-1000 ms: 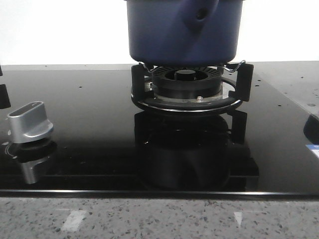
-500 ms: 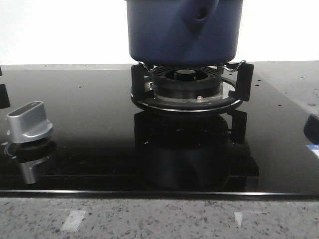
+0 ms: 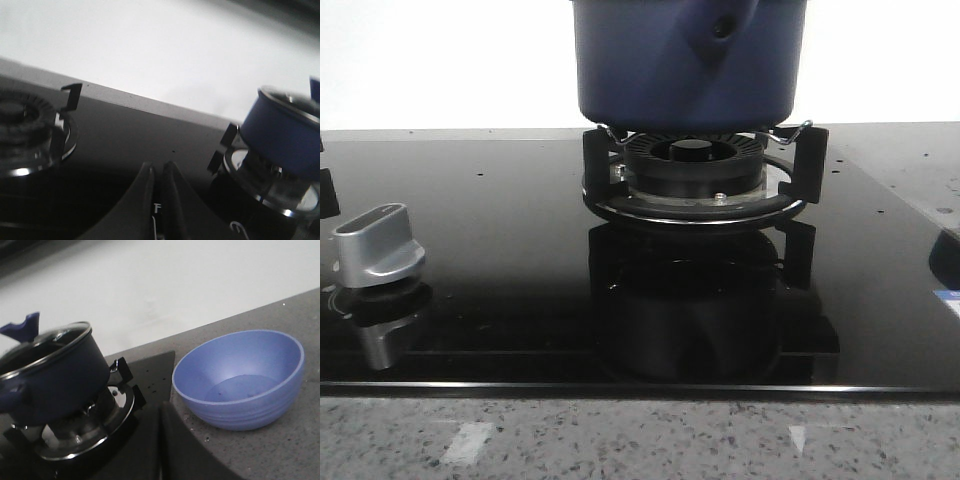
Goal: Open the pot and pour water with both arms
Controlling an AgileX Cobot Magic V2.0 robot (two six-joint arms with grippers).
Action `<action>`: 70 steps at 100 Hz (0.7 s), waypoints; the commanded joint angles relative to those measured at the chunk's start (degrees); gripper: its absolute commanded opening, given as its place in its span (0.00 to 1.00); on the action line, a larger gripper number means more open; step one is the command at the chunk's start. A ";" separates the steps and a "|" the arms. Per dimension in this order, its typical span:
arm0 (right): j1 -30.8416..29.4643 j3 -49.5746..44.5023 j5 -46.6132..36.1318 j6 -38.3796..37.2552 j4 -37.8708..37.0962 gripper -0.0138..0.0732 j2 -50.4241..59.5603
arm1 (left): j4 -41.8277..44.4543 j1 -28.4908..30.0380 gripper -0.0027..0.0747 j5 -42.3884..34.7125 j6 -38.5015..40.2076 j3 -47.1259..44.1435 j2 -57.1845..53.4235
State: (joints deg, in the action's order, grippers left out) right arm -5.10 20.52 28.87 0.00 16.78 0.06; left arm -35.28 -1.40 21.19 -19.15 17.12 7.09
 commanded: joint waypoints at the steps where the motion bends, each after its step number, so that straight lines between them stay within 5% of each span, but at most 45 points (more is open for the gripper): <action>1: -0.39 5.68 0.75 7.93 -0.29 0.07 -1.80 | 0.66 0.12 0.01 0.29 -5.68 5.92 4.36; 16: -0.39 8.61 0.62 8.76 -0.40 0.11 -1.79 | -0.09 0.12 0.15 -0.03 -6.41 10.44 8.17; 32: -0.39 8.94 1.05 8.76 -0.40 0.35 -2.10 | 0.15 -2.13 0.43 -2.36 -7.43 11.37 8.88; 49: -0.39 8.94 1.38 8.76 -0.40 0.55 -3.85 | 0.29 -6.07 0.48 0.00 -17.91 11.37 10.16; 70: -0.39 8.94 0.77 8.76 -0.40 0.58 -5.07 | 0.29 -8.54 0.59 -2.49 -21.14 11.37 11.24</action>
State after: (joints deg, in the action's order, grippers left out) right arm -5.10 27.74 34.05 8.03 16.35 -3.50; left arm -33.95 -9.26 23.82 -39.58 26.57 17.10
